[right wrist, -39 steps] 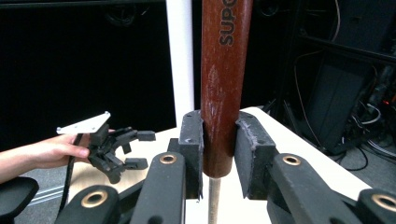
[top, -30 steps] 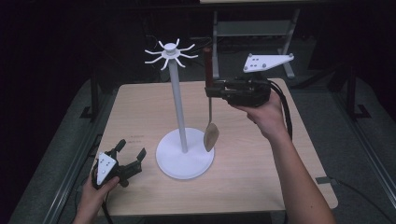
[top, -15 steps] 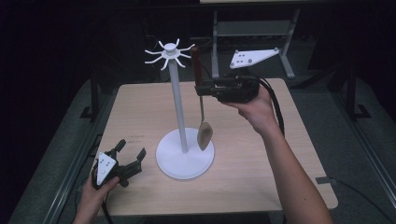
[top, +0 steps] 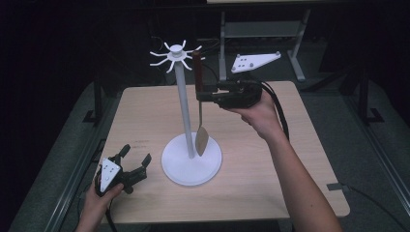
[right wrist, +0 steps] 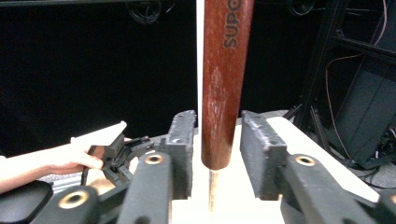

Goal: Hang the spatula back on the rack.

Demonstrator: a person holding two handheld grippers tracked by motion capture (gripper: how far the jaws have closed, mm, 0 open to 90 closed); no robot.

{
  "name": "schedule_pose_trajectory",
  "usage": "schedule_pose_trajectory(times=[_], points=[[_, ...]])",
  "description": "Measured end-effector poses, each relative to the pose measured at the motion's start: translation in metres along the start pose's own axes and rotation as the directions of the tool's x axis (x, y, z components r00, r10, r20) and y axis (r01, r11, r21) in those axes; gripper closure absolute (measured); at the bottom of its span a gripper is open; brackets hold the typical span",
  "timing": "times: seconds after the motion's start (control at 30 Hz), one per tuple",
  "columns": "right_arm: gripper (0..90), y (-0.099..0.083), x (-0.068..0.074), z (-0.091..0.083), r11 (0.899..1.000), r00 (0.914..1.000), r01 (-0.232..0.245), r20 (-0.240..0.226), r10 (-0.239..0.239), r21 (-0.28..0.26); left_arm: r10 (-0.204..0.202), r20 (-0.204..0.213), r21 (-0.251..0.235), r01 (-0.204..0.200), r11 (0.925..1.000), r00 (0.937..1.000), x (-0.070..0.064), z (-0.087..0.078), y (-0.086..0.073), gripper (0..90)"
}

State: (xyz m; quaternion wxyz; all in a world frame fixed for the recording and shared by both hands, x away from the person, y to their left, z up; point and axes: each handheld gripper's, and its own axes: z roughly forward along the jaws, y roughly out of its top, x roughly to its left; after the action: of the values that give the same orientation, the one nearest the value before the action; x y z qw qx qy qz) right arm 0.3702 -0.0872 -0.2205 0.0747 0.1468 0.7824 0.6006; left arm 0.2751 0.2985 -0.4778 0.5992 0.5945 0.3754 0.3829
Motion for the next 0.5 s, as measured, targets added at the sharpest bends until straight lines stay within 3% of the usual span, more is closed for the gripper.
schedule_pose_trajectory(times=[0.27,0.5], points=[[44.6,-0.015,0.002,-0.011,1.0,0.997,-0.009,0.077,0.009,0.008,0.001,0.0,-0.006,-0.001,1.0,1.0,0.0,0.0,0.0,12.8],[37.8,-0.03,-0.003,-0.019,0.999,0.9905,-0.037,0.134,0.032,0.036,-0.001,-0.001,0.002,0.001,1.0,1.0,0.001,0.0,0.0,12.7]])
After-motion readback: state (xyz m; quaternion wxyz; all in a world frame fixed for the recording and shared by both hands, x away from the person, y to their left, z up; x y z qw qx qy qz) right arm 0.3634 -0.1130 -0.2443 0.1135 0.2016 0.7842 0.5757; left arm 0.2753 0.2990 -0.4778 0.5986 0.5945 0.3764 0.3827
